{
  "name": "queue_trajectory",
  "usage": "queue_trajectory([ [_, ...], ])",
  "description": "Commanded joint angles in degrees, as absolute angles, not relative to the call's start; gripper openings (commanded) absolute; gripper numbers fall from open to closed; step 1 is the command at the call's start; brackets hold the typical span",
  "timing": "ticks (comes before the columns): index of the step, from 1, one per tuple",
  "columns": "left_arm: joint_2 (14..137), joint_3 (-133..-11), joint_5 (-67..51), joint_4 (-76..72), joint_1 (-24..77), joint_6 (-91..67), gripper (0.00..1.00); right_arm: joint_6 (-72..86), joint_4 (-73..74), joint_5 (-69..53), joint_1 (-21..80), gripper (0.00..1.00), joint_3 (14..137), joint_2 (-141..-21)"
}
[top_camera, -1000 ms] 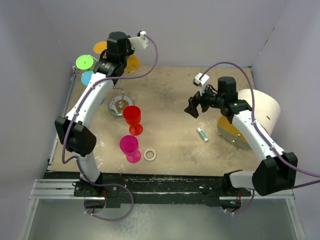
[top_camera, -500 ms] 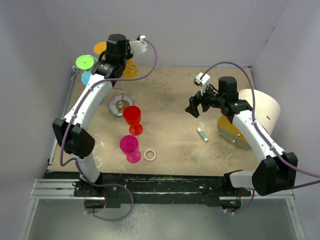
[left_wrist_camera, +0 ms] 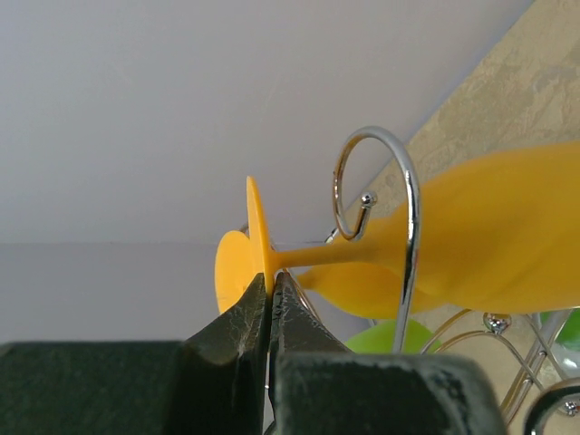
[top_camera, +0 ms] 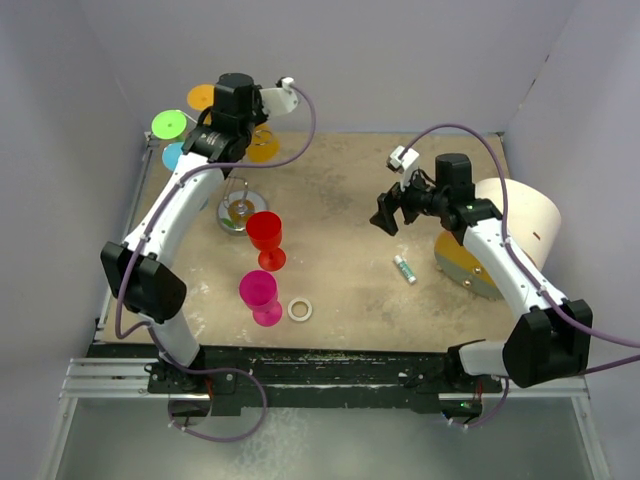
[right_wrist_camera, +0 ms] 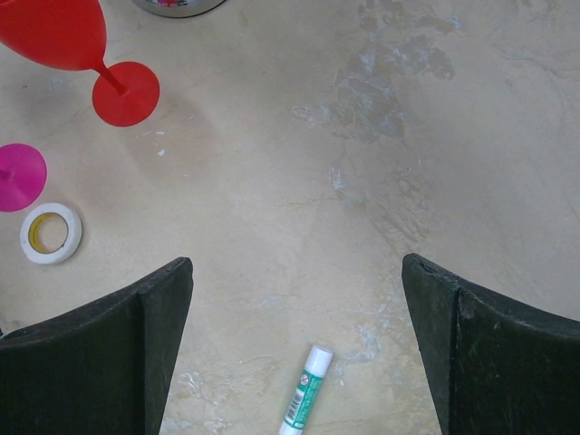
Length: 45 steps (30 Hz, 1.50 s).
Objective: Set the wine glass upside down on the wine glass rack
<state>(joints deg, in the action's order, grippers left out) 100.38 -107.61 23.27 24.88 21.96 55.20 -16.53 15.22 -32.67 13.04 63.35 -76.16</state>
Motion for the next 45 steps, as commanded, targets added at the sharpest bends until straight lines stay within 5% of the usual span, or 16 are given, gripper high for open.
queue_trajectory([
  [1,96.32,-106.94,22.85,23.09,22.65,56.63,0.0,-16.8,13.18,-33.13,12.66,0.99,63.46,-75.94],
  [45,96.27,-107.1,17.32,21.23,26.54,56.6,0.0,-17.1,13.1,-31.87,12.57,0.99,63.46,-76.73],
])
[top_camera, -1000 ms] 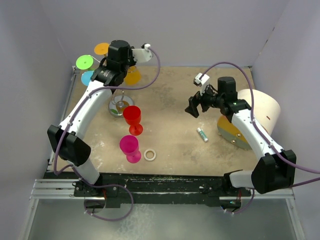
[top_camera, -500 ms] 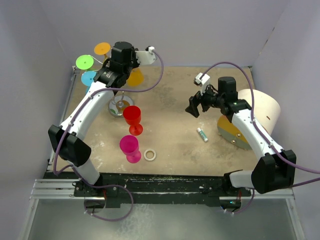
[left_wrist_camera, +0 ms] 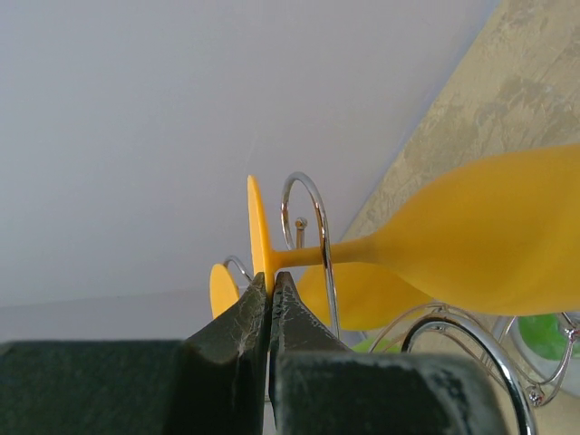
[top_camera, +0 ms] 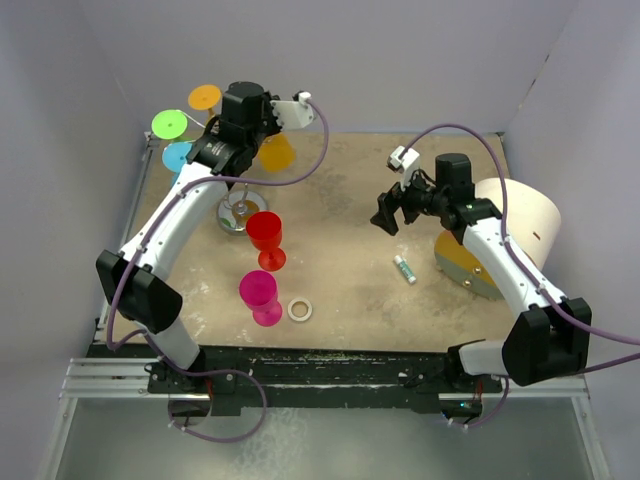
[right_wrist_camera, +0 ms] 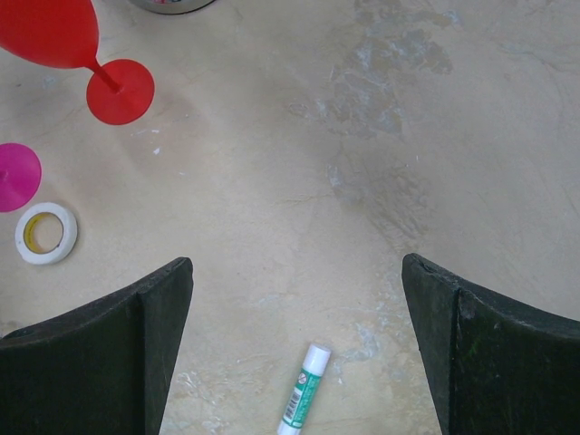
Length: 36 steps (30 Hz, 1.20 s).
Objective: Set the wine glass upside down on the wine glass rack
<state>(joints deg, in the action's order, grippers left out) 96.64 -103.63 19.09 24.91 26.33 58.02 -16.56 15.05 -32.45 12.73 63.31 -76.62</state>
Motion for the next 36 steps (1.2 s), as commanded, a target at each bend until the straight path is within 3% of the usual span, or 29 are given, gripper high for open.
queue_trajectory([
  [1,96.6,-107.4,17.25,21.01,26.59,56.57,0.0,-17.12,13.1,-31.88,12.49,0.99,63.46,-76.73],
  [36,103.02,-114.56,19.86,24.96,23.67,51.47,0.0,-17.25,13.19,-31.64,12.04,0.99,63.37,-76.46],
])
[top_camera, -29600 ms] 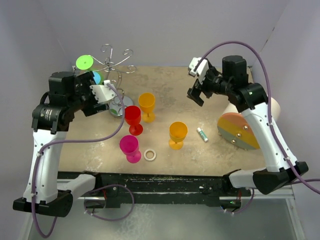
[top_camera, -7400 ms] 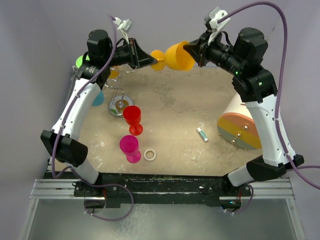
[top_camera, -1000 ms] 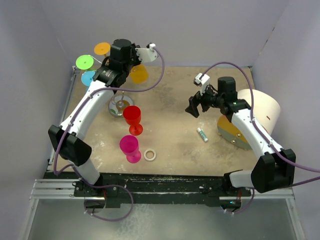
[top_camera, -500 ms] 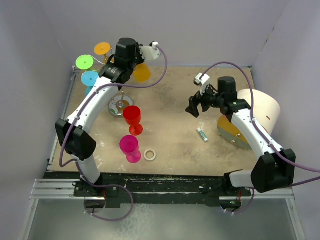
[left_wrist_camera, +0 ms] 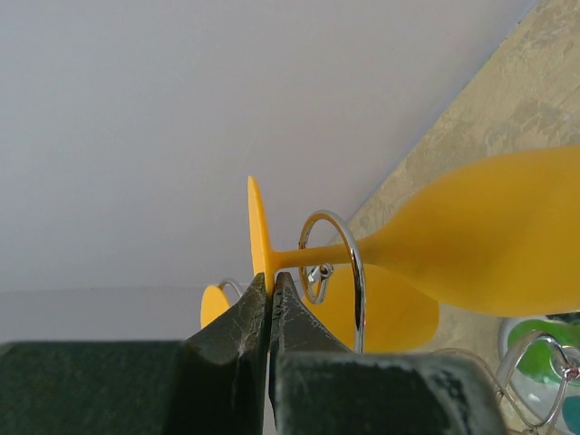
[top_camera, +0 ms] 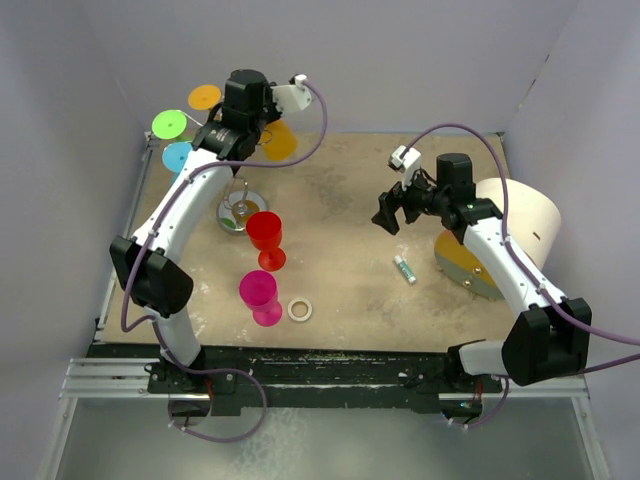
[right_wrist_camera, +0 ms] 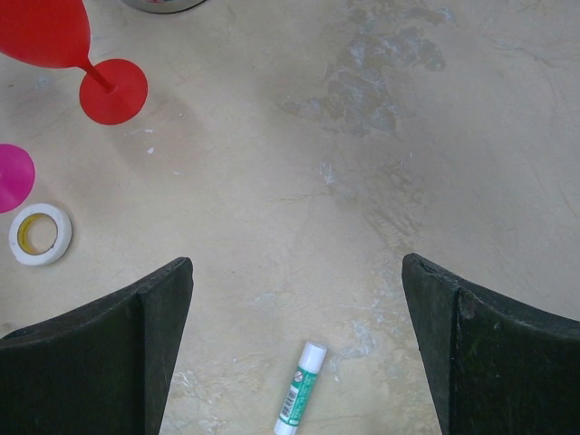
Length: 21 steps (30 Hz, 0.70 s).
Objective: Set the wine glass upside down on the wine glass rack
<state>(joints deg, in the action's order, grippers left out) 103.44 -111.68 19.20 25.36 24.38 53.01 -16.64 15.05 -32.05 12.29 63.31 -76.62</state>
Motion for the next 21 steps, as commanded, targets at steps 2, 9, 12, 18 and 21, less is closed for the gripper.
queue_trajectory([
  [2,102.93,-114.61,19.73,25.49,23.58,51.41,0.0,-17.3,13.23,-31.64,12.08,0.99,63.37,-76.46],
  [9,102.59,-114.65,18.8,27.64,23.57,50.95,0.0,-17.32,13.34,-31.64,12.04,0.99,63.37,-76.49],
  [12,102.41,-114.68,18.55,28.37,23.56,50.76,0.01,-17.47,13.35,-31.64,12.04,0.99,63.37,-76.55],
  [18,102.39,-114.61,18.45,30.14,23.58,50.6,0.05,-17.51,13.35,-31.64,11.99,0.99,63.36,-76.55],
  [21,102.34,-114.62,18.38,30.84,23.58,50.38,0.08,-17.55,13.27,-31.64,11.95,0.99,63.37,-76.55],
])
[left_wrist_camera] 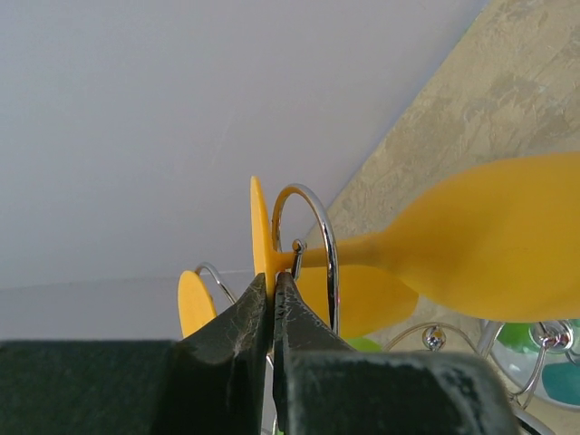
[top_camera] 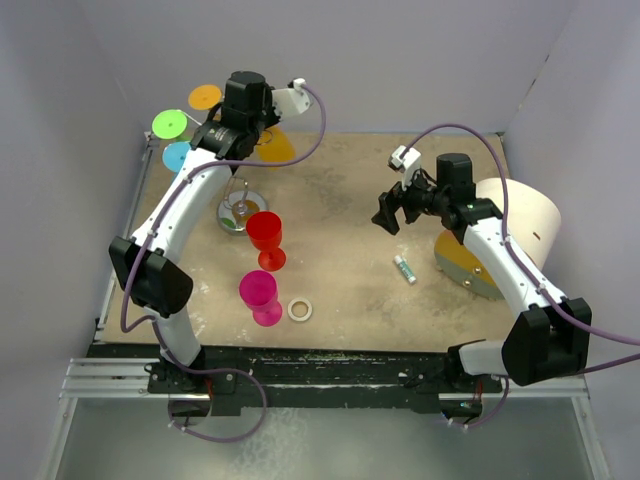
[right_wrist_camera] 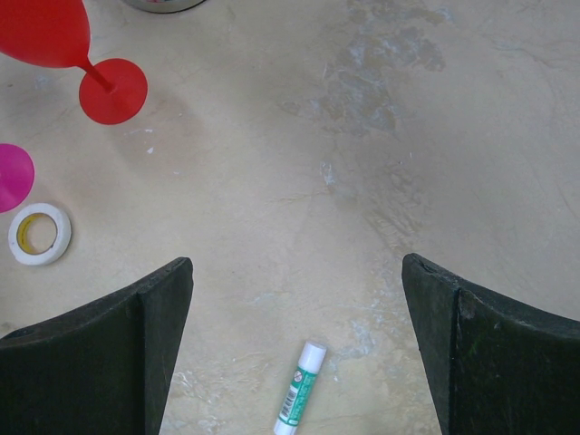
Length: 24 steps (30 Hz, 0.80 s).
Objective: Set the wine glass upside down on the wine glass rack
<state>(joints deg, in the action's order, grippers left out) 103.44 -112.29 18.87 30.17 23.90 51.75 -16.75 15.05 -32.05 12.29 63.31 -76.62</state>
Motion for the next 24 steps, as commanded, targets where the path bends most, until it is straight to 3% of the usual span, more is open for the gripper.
queue_trajectory([
  [1,102.29,-114.65,18.41,31.07,23.58,50.32,0.1,-17.53,13.3,-31.64,11.95,0.99,63.3,-76.55],
  [24,96.32,-111.3,20.05,31.1,23.58,48.56,0.39,-18.01,13.28,-31.97,11.95,0.99,63.19,-76.46],
])
